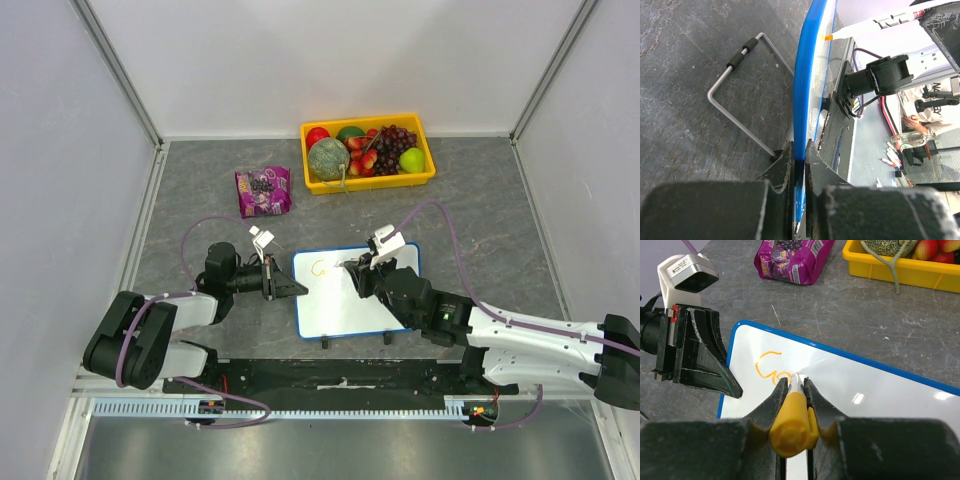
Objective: Write a sentence on the whiteboard
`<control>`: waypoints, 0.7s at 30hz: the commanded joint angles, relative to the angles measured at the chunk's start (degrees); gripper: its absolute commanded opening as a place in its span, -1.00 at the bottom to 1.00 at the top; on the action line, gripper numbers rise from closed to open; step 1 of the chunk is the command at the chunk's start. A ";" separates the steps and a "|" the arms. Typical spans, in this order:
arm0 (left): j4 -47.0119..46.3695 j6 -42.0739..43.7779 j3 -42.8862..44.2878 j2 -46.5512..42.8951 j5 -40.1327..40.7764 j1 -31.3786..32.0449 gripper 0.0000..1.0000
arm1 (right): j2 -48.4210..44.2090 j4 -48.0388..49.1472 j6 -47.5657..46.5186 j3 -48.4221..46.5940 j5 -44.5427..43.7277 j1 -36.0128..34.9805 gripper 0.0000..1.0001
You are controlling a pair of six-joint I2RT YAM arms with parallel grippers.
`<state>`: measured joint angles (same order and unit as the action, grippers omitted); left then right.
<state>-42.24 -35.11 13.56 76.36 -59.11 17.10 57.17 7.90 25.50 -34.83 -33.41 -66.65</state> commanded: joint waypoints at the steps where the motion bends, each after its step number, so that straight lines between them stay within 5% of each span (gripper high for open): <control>1: 1.19 2.33 0.68 0.81 2.95 0.04 -0.96 | 0.32 -2.18 -0.36 0.20 -0.70 0.12 -1.00; 21: 1.28 2.33 0.68 0.72 3.04 0.04 -0.96 | -2.67 -6.41 1.14 2.31 -3.33 0.12 -1.00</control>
<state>-42.22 -35.11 13.56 76.36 -59.11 17.10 54.85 5.32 27.27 -33.50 -32.03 -66.65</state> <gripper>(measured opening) 0.092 0.191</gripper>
